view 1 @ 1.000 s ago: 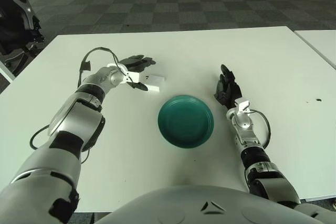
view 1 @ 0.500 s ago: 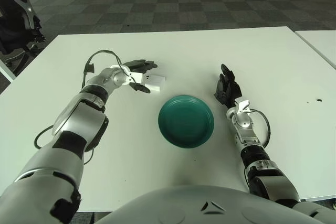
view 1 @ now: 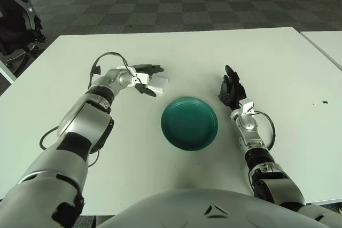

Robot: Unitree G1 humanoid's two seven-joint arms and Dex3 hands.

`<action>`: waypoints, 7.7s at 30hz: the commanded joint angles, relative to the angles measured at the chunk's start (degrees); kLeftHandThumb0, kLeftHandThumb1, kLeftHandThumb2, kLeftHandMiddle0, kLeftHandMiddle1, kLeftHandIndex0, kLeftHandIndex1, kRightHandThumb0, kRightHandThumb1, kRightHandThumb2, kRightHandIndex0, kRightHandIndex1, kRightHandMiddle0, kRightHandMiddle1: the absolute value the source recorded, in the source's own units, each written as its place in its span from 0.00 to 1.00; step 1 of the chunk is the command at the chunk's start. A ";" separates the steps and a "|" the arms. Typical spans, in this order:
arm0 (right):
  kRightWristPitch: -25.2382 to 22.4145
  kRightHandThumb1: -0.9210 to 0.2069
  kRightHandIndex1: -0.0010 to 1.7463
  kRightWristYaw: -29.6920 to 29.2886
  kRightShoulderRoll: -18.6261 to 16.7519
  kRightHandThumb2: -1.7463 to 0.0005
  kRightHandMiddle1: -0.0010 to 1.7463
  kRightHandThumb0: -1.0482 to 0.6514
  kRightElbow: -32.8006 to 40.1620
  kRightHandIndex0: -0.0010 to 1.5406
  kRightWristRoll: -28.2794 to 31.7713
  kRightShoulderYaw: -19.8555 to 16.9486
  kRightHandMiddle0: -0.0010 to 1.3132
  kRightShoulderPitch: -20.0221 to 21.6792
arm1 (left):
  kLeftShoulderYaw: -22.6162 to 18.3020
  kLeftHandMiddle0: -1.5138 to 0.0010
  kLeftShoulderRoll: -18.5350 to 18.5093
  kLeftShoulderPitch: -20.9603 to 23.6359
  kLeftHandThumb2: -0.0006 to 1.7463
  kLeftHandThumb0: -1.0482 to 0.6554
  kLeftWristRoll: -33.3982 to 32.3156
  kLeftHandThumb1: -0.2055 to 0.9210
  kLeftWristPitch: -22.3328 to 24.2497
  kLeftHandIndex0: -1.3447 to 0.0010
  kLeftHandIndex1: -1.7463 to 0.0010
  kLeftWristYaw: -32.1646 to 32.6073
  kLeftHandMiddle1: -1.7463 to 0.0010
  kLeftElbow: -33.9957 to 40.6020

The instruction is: Put the charger into the plate.

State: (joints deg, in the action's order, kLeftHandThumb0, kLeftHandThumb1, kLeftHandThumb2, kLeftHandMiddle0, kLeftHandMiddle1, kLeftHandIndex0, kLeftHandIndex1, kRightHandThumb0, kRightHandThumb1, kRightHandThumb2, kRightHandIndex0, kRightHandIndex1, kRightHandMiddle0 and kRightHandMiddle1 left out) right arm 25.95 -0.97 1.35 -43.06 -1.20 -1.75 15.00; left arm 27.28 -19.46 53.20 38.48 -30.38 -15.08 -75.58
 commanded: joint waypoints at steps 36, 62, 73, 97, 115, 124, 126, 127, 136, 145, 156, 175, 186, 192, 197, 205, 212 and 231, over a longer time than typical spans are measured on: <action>-5.22 0.00 0.00 0.93 -1.54 0.49 0.06 0.08 -5.65 0.05 0.16 0.20 0.00 -9.66 | 10.97 1.00 5.63 -6.98 0.17 0.09 8.37 1.00 17.72 0.95 0.17 17.07 0.12 -4.51; -7.34 0.00 0.01 1.60 -1.69 0.49 0.11 0.12 -5.02 0.08 2.13 -1.85 0.00 -9.50 | 6.73 0.44 5.99 -8.96 0.86 0.62 4.96 0.27 19.91 0.58 0.00 27.11 0.12 -4.24; -7.52 0.00 0.01 1.68 -1.52 0.49 0.13 0.12 -5.02 0.09 2.03 -1.81 0.00 -9.69 | 3.28 0.43 3.46 -3.68 0.89 0.62 1.77 0.24 15.39 0.56 0.00 27.26 0.11 -2.70; -7.39 0.00 0.00 1.17 -1.37 0.49 0.11 0.11 -6.02 0.09 1.40 -1.28 0.00 -9.76 | -1.62 0.55 -8.46 -6.46 0.83 0.62 2.26 0.37 -4.54 0.65 0.00 35.84 0.01 29.24; -7.45 0.00 0.00 0.93 -1.51 0.49 0.09 0.11 -5.91 0.09 0.83 -0.62 0.00 -10.03 | -2.56 0.48 -8.62 -18.05 0.89 0.62 0.64 0.27 -4.59 0.59 0.00 24.20 0.03 50.49; -7.31 0.00 0.00 1.14 -1.53 0.49 0.08 0.11 -6.21 0.09 0.72 -0.78 0.00 -10.00 | -3.06 0.50 -9.28 -18.64 0.90 0.61 1.67 0.27 -3.54 0.59 0.00 19.71 0.00 53.45; -7.38 0.00 0.00 1.18 -1.54 0.49 0.08 0.11 -6.12 0.08 0.74 -0.82 0.00 -10.02 | -3.18 0.50 -9.38 -18.56 0.90 0.62 1.78 0.28 -2.96 0.59 0.00 18.96 0.00 53.62; -7.40 0.00 0.00 1.21 -1.53 0.49 0.08 0.11 -6.09 0.08 0.74 -0.82 0.00 -10.03 | -3.25 0.50 -9.42 -18.53 0.89 0.62 1.82 0.28 -2.59 0.59 0.00 18.55 0.00 53.72; -7.38 0.00 0.01 1.54 -1.54 0.49 0.08 0.12 -6.10 0.10 0.73 -0.72 0.00 -9.99 | -3.69 0.50 -9.28 -18.51 0.89 0.62 0.60 0.28 -3.37 0.60 0.00 16.64 0.00 54.17; -7.28 0.00 0.01 1.24 -1.87 0.49 0.10 0.13 -7.55 0.11 0.79 -1.03 0.00 -9.12 | -3.17 0.51 -7.21 -21.08 0.87 0.62 -4.76 0.30 -4.39 0.61 0.00 10.95 0.01 58.55; -6.49 0.00 0.01 1.13 -2.17 0.49 0.10 0.12 -9.38 0.13 1.10 -1.42 0.00 -8.38 | -2.55 0.52 -6.56 -21.94 0.86 0.61 -5.90 0.32 -6.71 0.62 0.00 5.91 0.01 62.17; -4.20 0.00 0.01 0.91 -1.87 0.49 0.07 0.09 -8.96 0.13 -0.63 -0.64 0.00 -8.63 | -0.84 0.50 -5.74 -24.62 0.89 0.61 -8.88 0.29 -11.50 0.61 0.00 -1.91 0.00 66.82; -0.42 0.00 0.00 -4.48 -1.66 0.48 0.04 0.09 -8.04 0.14 -4.91 1.63 0.00 -9.24 | 0.62 0.50 -5.45 -25.45 0.88 0.61 -8.98 0.29 -15.35 0.60 0.00 -3.84 0.01 65.76; -1.13 0.00 0.00 -6.26 -1.86 0.47 0.03 0.10 -7.55 0.13 -5.30 2.15 0.00 -9.39 | 1.59 0.50 -4.45 -25.27 0.88 0.61 -6.73 0.30 -16.46 0.61 0.00 -3.30 0.02 64.31; -1.71 0.00 0.00 -6.26 -2.04 0.47 0.02 0.10 -6.74 0.12 -4.83 2.20 0.00 -9.65 | 2.16 0.50 -3.53 -25.86 0.88 0.61 -4.90 0.29 -17.28 0.60 0.00 -1.86 0.02 62.92; -2.28 0.00 0.00 -6.09 -2.47 0.47 0.02 0.11 -6.25 0.12 -3.75 1.67 0.00 -9.56 | 2.68 0.50 -2.68 -26.81 0.90 0.61 -4.17 0.27 -16.21 0.58 0.00 -2.94 0.01 63.04; -2.86 0.00 0.01 -6.19 -4.20 0.48 0.03 0.14 -9.18 0.13 -0.86 -0.67 0.03 -6.71 | 3.01 0.62 -3.11 -28.17 0.44 0.44 -5.72 0.81 -11.78 0.75 0.02 -7.22 0.00 65.22; 3.73 0.00 0.00 -8.71 -8.93 0.42 0.15 0.18 -14.48 0.13 1.26 -3.76 0.00 -4.53 | 3.66 0.99 -8.56 -26.77 0.48 0.00 -4.15 1.00 -6.66 1.00 0.98 -20.12 0.99 75.41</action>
State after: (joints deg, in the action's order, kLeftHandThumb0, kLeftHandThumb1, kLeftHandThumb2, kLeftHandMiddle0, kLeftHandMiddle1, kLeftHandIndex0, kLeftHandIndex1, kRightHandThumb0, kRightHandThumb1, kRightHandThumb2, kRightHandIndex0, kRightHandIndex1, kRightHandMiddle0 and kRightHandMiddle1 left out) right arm 32.17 -9.83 -3.18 -48.75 -1.53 -5.23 17.76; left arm 31.49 -27.21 25.38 33.47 -37.48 -34.55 -1.61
